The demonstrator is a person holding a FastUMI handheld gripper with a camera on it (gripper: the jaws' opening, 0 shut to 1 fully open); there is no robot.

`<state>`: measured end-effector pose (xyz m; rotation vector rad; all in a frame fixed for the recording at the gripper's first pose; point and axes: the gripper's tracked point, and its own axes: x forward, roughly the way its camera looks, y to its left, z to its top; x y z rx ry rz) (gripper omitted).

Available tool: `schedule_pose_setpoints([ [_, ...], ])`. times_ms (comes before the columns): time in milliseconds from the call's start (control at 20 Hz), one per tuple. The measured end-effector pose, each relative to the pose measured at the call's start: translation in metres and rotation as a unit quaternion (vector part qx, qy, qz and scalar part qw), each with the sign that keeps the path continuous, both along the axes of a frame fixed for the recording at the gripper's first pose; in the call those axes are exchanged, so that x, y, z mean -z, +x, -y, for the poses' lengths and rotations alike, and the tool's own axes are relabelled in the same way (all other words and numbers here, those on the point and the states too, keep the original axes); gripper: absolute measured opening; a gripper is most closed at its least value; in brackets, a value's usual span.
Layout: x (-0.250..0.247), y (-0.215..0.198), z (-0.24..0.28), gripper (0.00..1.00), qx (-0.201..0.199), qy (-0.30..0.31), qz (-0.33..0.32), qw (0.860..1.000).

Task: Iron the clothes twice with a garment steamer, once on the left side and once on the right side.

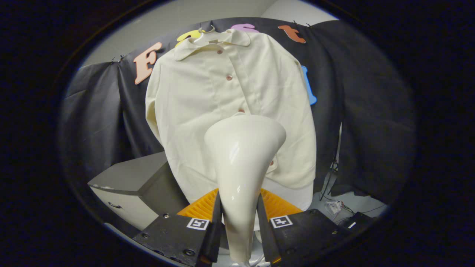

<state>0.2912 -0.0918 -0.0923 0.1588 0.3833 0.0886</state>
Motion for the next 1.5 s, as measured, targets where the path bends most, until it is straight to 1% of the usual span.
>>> schedule_pose_setpoints([
  [200, -0.06, 0.023, 0.021, 0.46, 0.018, -0.025, 0.029, 0.999],
  [350, -0.095, 0.043, 0.033, 0.45, 0.029, -0.037, 0.052, 0.998],
  [600, -0.149, 0.091, 0.052, 0.45, 0.058, -0.024, 0.098, 0.993],
  [700, -0.165, 0.107, 0.063, 0.45, 0.079, -0.021, 0.116, 0.99],
  [800, -0.177, 0.124, 0.08, 0.46, 0.111, -0.021, 0.141, 0.984],
  [850, -0.178, 0.13, 0.083, 0.46, 0.118, -0.011, 0.145, 0.982],
  [900, -0.176, 0.137, 0.084, 0.46, 0.114, 0.0, 0.146, 0.983],
  [1050, -0.155, 0.152, 0.083, 0.46, 0.097, 0.018, 0.144, 0.985],
  [1250, -0.125, 0.165, 0.079, 0.46, 0.092, 0.068, 0.138, 0.984],
  [1400, -0.112, 0.168, 0.071, 0.46, 0.076, 0.065, 0.133, 0.986],
  [1500, -0.107, 0.169, 0.071, 0.46, 0.076, 0.068, 0.132, 0.986],
])
